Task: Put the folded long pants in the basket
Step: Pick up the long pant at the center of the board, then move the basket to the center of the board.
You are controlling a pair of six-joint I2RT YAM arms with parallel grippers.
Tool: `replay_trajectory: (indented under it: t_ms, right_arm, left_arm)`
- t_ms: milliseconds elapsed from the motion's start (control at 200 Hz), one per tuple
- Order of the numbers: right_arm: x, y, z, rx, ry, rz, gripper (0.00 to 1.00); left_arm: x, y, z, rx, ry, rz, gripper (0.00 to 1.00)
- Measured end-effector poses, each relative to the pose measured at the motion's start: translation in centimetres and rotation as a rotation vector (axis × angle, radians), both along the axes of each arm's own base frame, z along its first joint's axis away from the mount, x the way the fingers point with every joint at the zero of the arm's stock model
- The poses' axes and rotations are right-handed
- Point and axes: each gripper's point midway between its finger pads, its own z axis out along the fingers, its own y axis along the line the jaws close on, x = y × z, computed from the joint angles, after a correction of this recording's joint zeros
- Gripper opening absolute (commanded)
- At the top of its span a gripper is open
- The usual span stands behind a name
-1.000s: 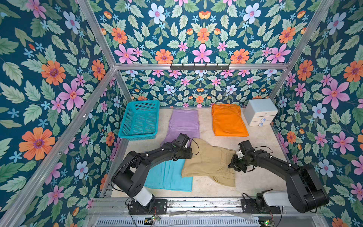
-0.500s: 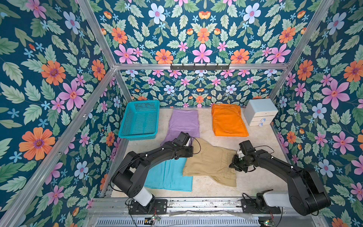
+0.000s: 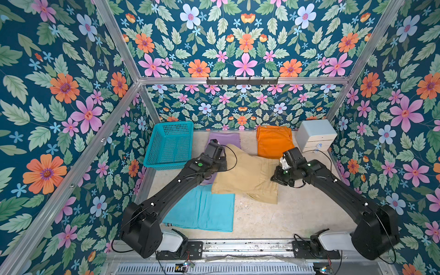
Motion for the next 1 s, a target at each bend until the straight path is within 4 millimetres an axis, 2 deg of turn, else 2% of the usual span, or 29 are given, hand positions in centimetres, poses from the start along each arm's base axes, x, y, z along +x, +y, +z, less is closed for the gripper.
replay_trajectory:
  t_ms: [65, 160, 255, 330, 415, 465, 545, 650, 751, 876, 1001]
  right_arm:
    - [2.5, 2.9, 1.3, 0.014, -0.032, 0.044, 0.0]
    - [5.9, 7.0, 2.2, 0.027, -0.065, 0.1, 0.0]
    - [9.2, 11.6, 2.6, 0.04, -0.094, 0.15, 0.0]
    - [11.5, 15.0, 2.9, 0.056, -0.12, 0.186, 0.0]
    - [13.6, 18.4, 2.8, 0.077, -0.143, 0.223, 0.0]
    - [14.6, 19.9, 3.1, 0.088, -0.165, 0.236, 0.0]
    - [15.5, 21.9, 2.4, 0.11, -0.174, 0.254, 0.0]
    - [15.6, 23.1, 1.5, 0.14, -0.159, 0.272, 0.0]
    - [15.1, 23.4, 0.1, 0.151, -0.123, 0.278, 0.0]
    - [14.3, 23.2, -1.1, 0.141, -0.088, 0.275, 0.0]
    - [13.3, 22.6, -0.9, 0.124, -0.085, 0.28, 0.0]
  left_arm:
    - [1.7, 2.7, 1.6, 0.026, -0.028, 0.088, 0.0]
    - [4.6, 6.9, 4.3, 0.066, -0.084, 0.213, 0.0]
    - [7.2, 11.0, 5.5, 0.11, -0.112, 0.325, 0.0]
    - [9.1, 14.4, 4.9, 0.125, -0.096, 0.411, 0.0]
    - [11.0, 18.2, 3.4, 0.146, -0.057, 0.498, 0.0]
    - [11.8, 19.8, 2.5, 0.154, -0.036, 0.527, 0.0]
    - [13.1, 22.0, 1.1, 0.172, -0.005, 0.563, 0.0]
    - [14.3, 23.8, -1.2, 0.159, 0.041, 0.58, 0.0]
    - [15.4, 24.5, -4.2, 0.111, 0.115, 0.562, 0.0]
    - [17.3, 23.7, -7.2, 0.058, 0.195, 0.515, 0.0]
    - [17.9, 22.4, -8.8, -0.001, 0.248, 0.468, 0.0]
